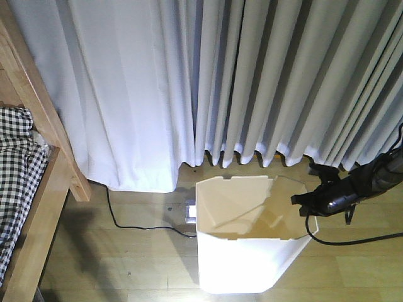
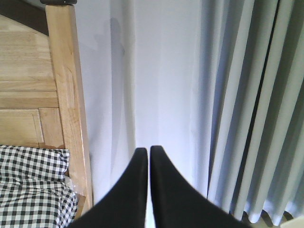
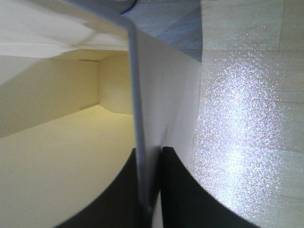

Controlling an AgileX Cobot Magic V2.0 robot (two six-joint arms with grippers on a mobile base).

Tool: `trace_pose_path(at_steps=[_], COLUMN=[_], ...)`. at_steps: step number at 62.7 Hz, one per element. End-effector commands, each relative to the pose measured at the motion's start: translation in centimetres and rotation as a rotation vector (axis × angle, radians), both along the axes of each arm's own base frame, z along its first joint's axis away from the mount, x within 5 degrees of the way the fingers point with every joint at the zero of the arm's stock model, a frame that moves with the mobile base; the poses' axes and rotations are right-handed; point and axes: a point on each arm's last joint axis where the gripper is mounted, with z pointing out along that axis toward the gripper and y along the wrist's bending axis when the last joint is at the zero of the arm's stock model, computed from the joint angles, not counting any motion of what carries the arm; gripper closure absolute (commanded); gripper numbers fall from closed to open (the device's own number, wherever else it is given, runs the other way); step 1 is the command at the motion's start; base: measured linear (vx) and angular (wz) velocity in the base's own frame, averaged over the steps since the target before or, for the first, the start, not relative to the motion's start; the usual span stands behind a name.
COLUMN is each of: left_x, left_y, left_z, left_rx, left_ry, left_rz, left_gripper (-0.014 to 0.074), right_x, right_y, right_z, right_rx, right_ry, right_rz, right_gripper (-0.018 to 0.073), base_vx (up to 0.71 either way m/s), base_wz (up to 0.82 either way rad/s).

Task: Move trash bin to bedside with robot
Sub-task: 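Lower the bin to the floor beside the bed with the right gripper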

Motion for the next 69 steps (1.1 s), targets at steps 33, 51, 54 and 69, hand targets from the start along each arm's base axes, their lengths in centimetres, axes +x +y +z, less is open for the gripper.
trace_pose_path(at_steps=[33, 51, 54, 69], left_x=[0.1, 0.1, 0.1, 0.1], left_y=[0.0, 0.0, 0.0, 0.0], left_z=[-0.2, -0.2, -0.2, -0.2], left_rx=[-0.017, -0.017, -0.017, -0.017], left_ry=[-0.053, -0.053, -0.053, -0.053], left_rz=[-0.002, -0.002, -0.002, -0.002], left_gripper=[0.0602, 0.0602, 0.0602, 0.0602], right_x=[3.9, 5.0, 4.8, 4.2], right_y=[2.1, 5.3, 5.7, 6.0], right_z=[-2.0, -4.2, -4.7, -5.8], right_rx=[0.218, 0.218, 0.231, 0.242], right_ry=[-0.103, -0.116, -0.106, -0.083], right_rz=[-0.008, 0.044, 0.02, -0.002], right_gripper=[0.0562, 0.0562, 0.0562, 0.055], base_vx=[0.0, 0.0, 0.0, 0.0], base_wz=[0.0, 0.0, 0.0, 0.0])
